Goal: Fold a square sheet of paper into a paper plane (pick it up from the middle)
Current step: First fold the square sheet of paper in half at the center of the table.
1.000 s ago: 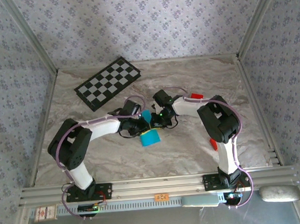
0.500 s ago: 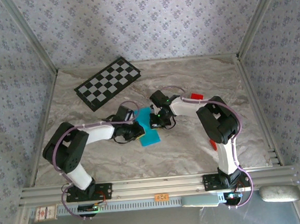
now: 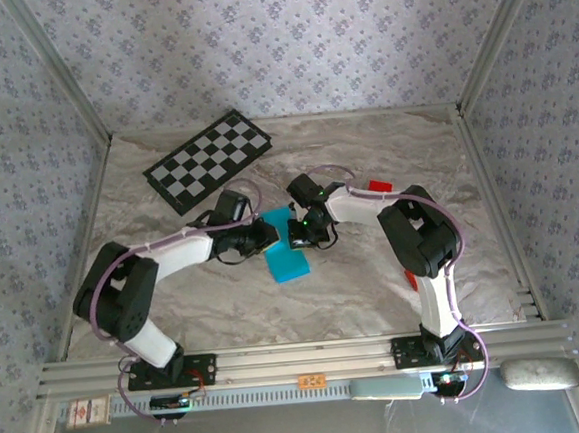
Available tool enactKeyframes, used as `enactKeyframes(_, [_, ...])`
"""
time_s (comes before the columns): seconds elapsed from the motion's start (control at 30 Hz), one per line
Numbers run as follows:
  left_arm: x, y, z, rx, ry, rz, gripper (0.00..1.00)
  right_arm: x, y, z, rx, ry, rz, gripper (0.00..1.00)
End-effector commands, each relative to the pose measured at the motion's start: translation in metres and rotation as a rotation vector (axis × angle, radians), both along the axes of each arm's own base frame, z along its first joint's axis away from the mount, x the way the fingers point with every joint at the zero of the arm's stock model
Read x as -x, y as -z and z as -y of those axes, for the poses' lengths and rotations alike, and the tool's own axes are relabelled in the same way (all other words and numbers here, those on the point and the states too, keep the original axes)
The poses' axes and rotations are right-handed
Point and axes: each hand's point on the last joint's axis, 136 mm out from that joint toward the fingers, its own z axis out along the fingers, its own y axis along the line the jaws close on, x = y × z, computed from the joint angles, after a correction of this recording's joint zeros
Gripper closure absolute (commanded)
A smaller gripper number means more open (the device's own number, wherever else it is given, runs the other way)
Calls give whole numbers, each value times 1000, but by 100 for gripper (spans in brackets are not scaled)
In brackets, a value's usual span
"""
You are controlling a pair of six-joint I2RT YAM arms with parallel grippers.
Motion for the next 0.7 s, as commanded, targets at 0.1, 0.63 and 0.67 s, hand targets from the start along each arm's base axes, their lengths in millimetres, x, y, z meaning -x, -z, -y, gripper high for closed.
enactKeyframes(0.1, [-2,31,8,-8,41,-52,83,39,74,86,401,7,-133,87])
enactKeyframes(0.63, [-11,19,-56,-52,-35,-17,84,35,69,95,455,-57,-102,87])
enactKeyframes(0.67, [-13,9,-49,-24,-26,5,84,34,69,95,456,-57,-99,87])
